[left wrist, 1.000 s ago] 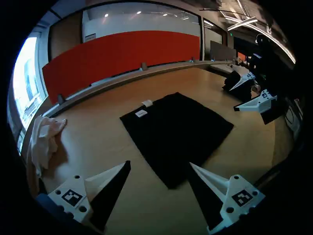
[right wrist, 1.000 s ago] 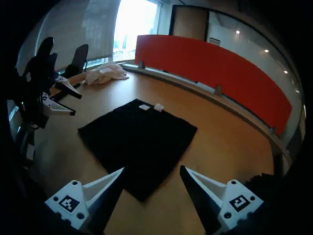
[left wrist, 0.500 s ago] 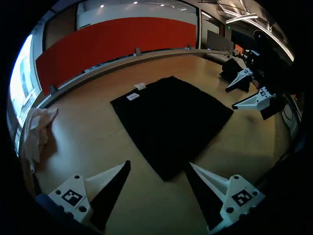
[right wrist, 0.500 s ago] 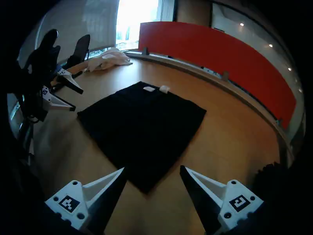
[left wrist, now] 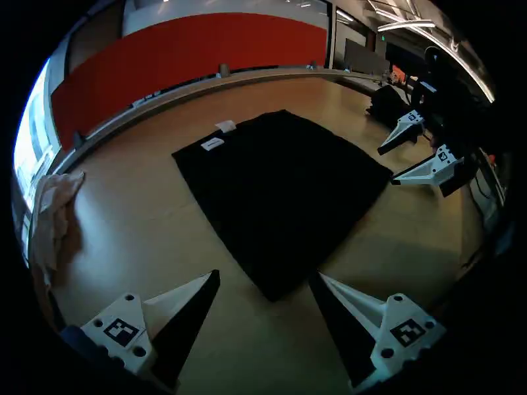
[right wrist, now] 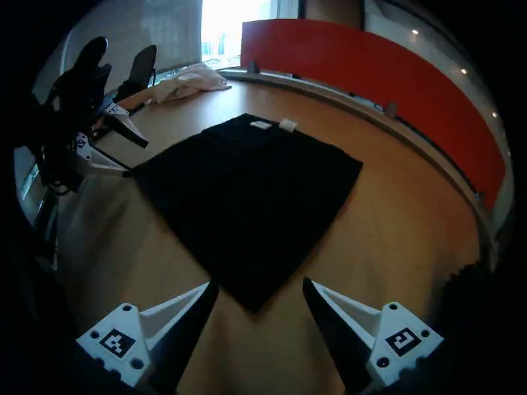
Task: Fold towel
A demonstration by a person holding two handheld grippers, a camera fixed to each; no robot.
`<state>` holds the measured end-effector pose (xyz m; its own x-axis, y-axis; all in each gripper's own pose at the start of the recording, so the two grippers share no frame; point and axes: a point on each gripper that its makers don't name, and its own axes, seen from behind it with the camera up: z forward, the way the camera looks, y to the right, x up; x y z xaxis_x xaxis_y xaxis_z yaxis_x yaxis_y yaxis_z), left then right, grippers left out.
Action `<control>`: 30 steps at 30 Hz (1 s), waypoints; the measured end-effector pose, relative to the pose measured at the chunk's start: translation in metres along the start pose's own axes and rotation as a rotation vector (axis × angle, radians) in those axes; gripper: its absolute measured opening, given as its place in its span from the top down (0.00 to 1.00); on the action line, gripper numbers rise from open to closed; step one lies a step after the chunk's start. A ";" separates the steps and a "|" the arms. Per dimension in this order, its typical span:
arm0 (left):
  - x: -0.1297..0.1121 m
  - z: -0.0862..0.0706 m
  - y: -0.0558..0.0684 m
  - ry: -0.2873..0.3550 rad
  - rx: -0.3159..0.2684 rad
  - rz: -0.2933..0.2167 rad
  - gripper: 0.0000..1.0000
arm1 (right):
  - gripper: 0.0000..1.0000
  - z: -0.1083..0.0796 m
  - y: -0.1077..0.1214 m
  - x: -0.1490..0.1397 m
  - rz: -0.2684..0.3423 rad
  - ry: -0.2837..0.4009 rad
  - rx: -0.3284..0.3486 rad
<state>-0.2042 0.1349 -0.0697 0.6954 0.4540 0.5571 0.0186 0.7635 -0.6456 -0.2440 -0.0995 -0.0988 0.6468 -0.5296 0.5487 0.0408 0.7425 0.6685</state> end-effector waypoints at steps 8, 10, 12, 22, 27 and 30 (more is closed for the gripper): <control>-0.007 0.008 0.005 -0.029 -0.018 0.008 0.01 | 0.07 0.004 -0.003 -0.003 -0.010 -0.018 0.024; -0.008 0.009 0.008 -0.035 -0.024 0.012 0.02 | 0.10 0.004 -0.004 -0.003 -0.009 -0.018 0.032; -0.010 0.011 0.010 -0.041 -0.030 0.017 0.06 | 0.10 0.004 -0.005 -0.003 -0.007 -0.019 0.041; -0.010 0.012 0.006 -0.054 -0.014 0.020 0.19 | 0.22 0.004 -0.008 -0.003 -0.007 -0.024 0.062; -0.010 0.012 0.006 -0.055 -0.011 0.021 0.22 | 0.26 0.005 -0.008 -0.003 -0.004 -0.027 0.062; -0.010 0.011 0.007 -0.059 -0.010 0.019 0.23 | 0.29 0.005 -0.008 -0.003 -0.005 -0.030 0.063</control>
<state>-0.2190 0.1411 -0.0739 0.6523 0.4946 0.5744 0.0131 0.7503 -0.6609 -0.2498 -0.1056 -0.1034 0.6232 -0.5464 0.5595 -0.0043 0.7130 0.7011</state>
